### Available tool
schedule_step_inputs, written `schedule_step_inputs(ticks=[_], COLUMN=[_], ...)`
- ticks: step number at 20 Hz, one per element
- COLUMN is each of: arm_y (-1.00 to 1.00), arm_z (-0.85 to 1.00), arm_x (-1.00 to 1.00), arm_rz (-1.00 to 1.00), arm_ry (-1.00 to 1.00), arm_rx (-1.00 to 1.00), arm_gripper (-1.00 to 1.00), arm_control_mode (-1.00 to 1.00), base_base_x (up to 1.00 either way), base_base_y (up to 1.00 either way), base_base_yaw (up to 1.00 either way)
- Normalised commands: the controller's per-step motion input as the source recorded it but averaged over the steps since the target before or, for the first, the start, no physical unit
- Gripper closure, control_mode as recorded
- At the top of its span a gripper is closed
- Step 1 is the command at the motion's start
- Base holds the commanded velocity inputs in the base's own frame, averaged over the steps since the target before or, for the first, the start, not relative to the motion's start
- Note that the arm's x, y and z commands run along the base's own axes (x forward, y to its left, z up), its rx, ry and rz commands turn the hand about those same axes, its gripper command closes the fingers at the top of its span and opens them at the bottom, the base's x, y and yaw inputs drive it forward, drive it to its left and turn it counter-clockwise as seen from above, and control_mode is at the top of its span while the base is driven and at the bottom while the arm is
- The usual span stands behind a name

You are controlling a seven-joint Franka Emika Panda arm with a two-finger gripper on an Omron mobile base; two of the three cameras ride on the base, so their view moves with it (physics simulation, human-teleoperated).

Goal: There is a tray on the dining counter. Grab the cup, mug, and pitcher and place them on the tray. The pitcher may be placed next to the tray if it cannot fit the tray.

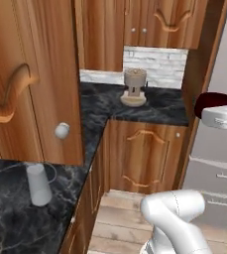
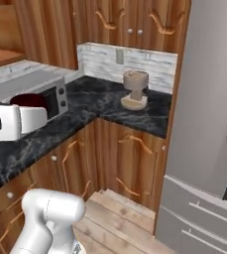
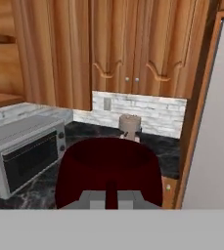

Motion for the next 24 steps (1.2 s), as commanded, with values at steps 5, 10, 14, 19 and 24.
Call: schedule_step_inputs(ticks=[5, 10, 14, 19, 24], arm_y=[0.0, 0.0, 0.0, 0.0, 0.0], arm_z=[0.0, 0.0, 0.0, 0.0, 0.0], arm_x=[0.0, 0.0, 0.0, 0.0, 0.0], arm_rz=[0.0, 0.0, 0.0, 0.0, 0.0], arm_ry=[0.0, 0.0, 0.0, 0.0, 0.0], arm_rx=[0.0, 0.0, 0.0, 0.0, 0.0], arm_gripper=[1.0, 1.0, 1.0, 1.0, 1.0], arm_control_mode=[1.0, 1.0, 1.0, 1.0, 1.0], base_base_x=[-0.85, -0.65, -0.56, -0.1, 0.0], base_base_y=[0.09, 0.01, 0.0, -0.02, -0.01], base_base_yaw=[-0.59, -0.62, -0.72, -0.81, -0.81])
